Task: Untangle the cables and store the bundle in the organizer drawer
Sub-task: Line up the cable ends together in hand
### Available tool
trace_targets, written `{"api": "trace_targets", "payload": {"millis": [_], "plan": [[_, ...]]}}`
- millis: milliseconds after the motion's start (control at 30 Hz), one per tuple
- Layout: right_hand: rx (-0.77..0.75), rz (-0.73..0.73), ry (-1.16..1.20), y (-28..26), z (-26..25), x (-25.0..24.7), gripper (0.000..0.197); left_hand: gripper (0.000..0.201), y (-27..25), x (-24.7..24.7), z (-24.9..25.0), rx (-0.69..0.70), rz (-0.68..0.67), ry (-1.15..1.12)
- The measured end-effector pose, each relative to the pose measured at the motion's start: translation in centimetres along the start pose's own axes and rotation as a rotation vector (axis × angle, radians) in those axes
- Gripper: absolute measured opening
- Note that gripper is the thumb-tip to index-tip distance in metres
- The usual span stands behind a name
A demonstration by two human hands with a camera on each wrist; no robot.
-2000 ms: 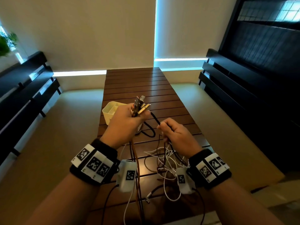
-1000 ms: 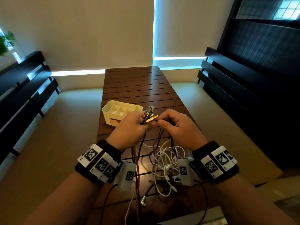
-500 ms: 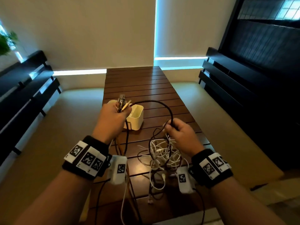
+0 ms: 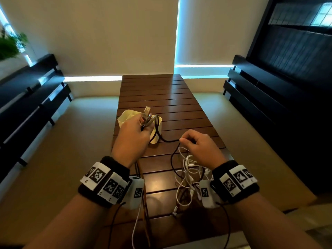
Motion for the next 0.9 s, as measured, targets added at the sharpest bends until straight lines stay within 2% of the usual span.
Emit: {"api": "trace_targets", "payload": {"millis": [200, 267, 367, 433, 533, 667, 833, 900], "plan": [[-0.006, 0.044, 0.001, 0.1, -0.1, 0.0, 0.013, 0.02, -0.9, 0.5, 1.9, 0.05, 0.009, -0.024], [-0.048, 0.038, 0.034, 0.1, -0.4, -0.1, 0.011, 0.015, -0.8, 1.2, 1.9, 0.073, -0.075, 0.024], [-0.137, 0.05, 0.104, 0.1, -1.3, -0.2, 0.008, 0.006, -0.4, 2.3, 1.6, 0.099, -0.283, 0.09], [-0.173, 0.051, 0.135, 0.2, -1.9, -0.4, 0.008, 0.013, 0.0, 2.5, 1.6, 0.114, -0.378, 0.108], [-0.178, 0.05, 0.137, 0.4, -2.1, -0.6, 0.008, 0.021, 0.5, 2.3, 1.9, 0.121, -0.416, 0.147], [-0.153, 0.039, 0.167, 0.2, -1.3, 0.3, 0.006, 0.02, 0.5, 1.9, 2.2, 0.156, -0.338, 0.129], [0.007, -0.077, -0.018, 0.2, 2.9, 2.4, 0.016, 0.029, 0.8, -0.7, 3.7, 0.121, -0.022, -0.029], [0.031, -0.05, -0.045, 0.2, 4.2, 2.7, 0.015, 0.031, 1.2, -1.6, 3.6, 0.084, 0.029, -0.001]]}}
Point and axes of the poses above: each hand's wrist, its own y-axis towards the middle knuckle, its own x-axis out of the palm, z = x × y, the point moved 1 cm from there along y, towards the middle knuckle, and after that the axes turned 3 degrees about -x, right-handed, at the moved point
